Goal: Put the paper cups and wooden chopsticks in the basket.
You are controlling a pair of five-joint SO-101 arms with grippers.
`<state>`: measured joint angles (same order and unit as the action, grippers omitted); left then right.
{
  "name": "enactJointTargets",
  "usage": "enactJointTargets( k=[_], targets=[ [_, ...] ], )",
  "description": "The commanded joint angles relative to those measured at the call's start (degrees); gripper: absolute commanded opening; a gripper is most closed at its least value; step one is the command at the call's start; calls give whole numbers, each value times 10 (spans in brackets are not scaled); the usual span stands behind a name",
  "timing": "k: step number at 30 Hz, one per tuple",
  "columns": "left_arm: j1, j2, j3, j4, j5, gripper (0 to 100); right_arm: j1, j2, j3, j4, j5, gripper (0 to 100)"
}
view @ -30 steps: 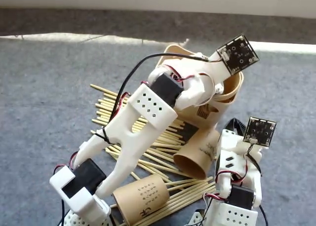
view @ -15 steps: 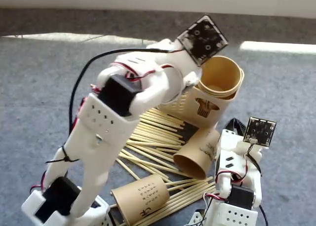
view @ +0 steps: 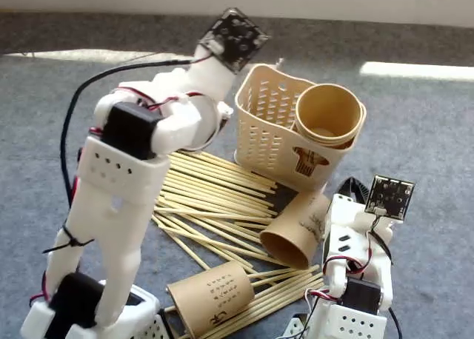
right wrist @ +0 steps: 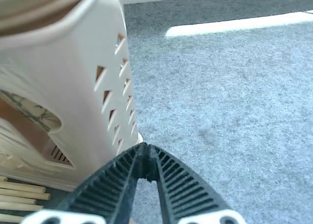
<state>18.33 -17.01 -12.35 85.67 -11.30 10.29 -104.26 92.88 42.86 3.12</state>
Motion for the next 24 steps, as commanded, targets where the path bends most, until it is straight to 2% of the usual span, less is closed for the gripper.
enactJointTargets(
  k=[1,4,8,13,19,24],
  targets=[
    [-19,-72,79,-43,10,39,-5,-3,-3,-14,6,11],
    [-42,-143,194,-113,11,40,-5,-3,-3,-14,6,11],
    [-107,-233,317,-186,20,42,-5,-3,-3,-14,6,11],
    [-176,-291,421,-207,39,42,-5,-3,-3,-14,6,11],
    [-226,-349,524,-208,39,42,-1,-3,-5,-11,8,11],
    [-291,-391,636,-283,37,42,-4,-3,-15,29,58,11]
  ],
)
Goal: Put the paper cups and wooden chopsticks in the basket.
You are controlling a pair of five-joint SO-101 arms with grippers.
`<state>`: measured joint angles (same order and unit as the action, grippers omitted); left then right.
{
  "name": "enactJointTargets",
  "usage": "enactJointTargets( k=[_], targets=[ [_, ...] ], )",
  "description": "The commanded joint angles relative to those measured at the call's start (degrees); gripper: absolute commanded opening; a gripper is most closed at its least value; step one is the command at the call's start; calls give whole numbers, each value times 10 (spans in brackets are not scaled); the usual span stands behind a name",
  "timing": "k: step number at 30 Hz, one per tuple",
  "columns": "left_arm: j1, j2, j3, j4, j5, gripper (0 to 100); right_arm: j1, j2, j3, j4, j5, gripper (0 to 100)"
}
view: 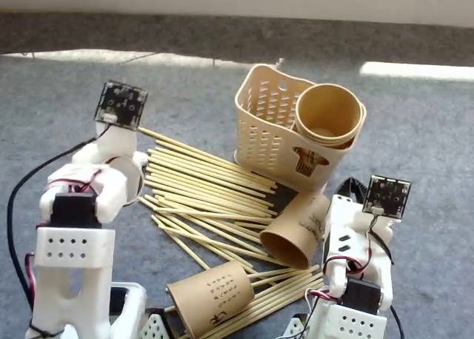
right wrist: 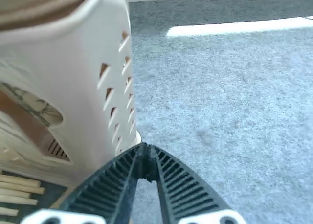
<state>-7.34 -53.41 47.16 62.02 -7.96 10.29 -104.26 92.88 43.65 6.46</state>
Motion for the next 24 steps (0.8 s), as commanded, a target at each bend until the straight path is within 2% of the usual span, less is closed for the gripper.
enactJointTargets(
  k=[1,7,9,15,19,24],
  targets=[
    [-45,-32,64,-62,4,42,-6,-3,-29,30,25,11],
    [-105,-43,145,-100,3,43,-6,-3,-143,116,28,11],
    [-115,-43,167,-115,3,43,-16,1,-185,154,58,11],
    [-117,-43,226,-159,3,43,-142,4,-289,290,164,11],
    [-117,-43,252,-185,3,43,-205,23,-338,348,184,45],
    [-117,-43,265,-199,3,43,-278,155,-401,412,200,59]
  ],
)
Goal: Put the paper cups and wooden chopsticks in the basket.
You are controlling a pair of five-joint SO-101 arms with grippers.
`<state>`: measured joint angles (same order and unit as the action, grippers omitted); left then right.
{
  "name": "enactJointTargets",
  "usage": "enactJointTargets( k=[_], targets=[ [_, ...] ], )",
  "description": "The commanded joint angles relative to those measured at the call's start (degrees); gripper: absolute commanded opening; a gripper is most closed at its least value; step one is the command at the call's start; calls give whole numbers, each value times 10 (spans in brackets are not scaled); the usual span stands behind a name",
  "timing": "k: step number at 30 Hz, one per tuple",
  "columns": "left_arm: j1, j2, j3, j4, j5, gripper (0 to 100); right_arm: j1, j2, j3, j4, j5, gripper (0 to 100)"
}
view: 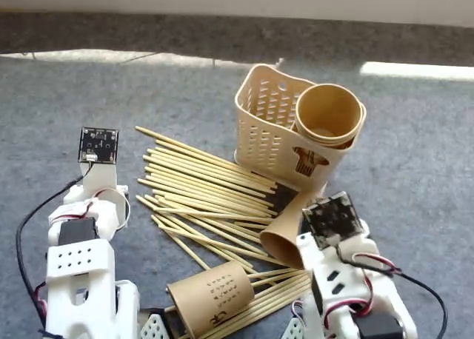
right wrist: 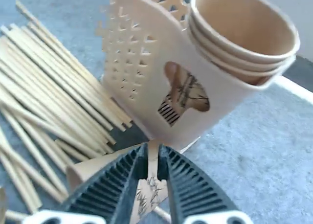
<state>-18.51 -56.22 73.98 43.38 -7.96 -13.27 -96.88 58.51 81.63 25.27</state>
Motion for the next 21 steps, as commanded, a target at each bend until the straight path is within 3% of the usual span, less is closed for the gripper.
enactJointTargets(
  k=[1,5,10,15,21],
  targets=[
    [-6,-15,-3,-12,3,43,-55,108,-78,47,10,60],
    [-6,-13,-3,-12,2,43,-102,180,-134,104,10,75],
    [-6,-11,-2,-12,2,43,-144,197,-146,131,9,262],
    [-6,-15,12,-21,2,49,-145,197,-102,102,12,256],
    [-6,-15,18,-25,2,123,-142,197,7,36,13,256]
  ],
)
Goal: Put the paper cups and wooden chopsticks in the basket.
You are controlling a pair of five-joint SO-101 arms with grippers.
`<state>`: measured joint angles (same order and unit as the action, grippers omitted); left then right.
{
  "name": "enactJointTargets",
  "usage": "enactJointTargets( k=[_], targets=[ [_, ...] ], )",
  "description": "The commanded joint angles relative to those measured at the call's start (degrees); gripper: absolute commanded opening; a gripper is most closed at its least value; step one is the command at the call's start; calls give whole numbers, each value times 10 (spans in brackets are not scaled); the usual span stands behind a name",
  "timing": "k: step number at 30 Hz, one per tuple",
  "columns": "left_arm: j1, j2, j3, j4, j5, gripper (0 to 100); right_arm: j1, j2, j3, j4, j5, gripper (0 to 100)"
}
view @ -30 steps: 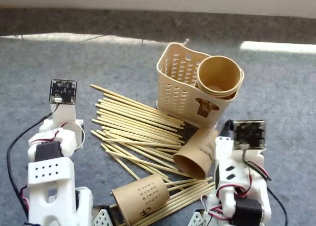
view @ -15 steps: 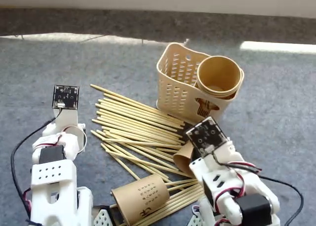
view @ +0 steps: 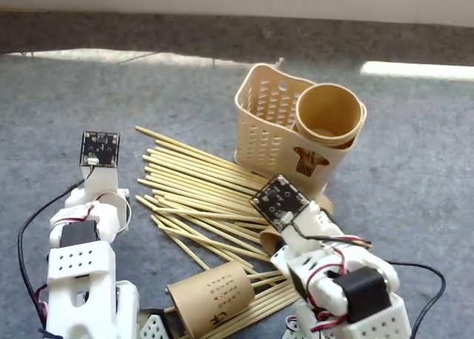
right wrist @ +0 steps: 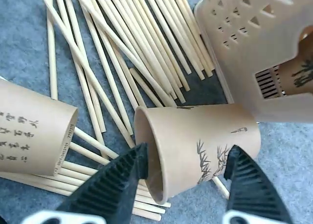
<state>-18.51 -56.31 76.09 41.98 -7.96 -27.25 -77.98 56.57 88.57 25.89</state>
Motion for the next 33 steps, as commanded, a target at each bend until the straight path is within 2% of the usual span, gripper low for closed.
enactJointTargets(
  k=[1,7,15,27,29,33],
  targets=[
    [-6,-14,-3,-11,2,122,-2,8,38,-36,7,256],
    [-6,-14,-3,-9,2,123,4,9,46,-38,64,256],
    [-6,-14,-3,-9,2,125,132,9,47,-40,150,256],
    [-6,-14,-2,-9,2,126,226,8,48,-52,172,253],
    [-6,-14,-2,-8,2,126,248,8,48,-67,172,212],
    [-6,-14,-2,-8,2,126,269,8,46,-80,173,59]
  ],
)
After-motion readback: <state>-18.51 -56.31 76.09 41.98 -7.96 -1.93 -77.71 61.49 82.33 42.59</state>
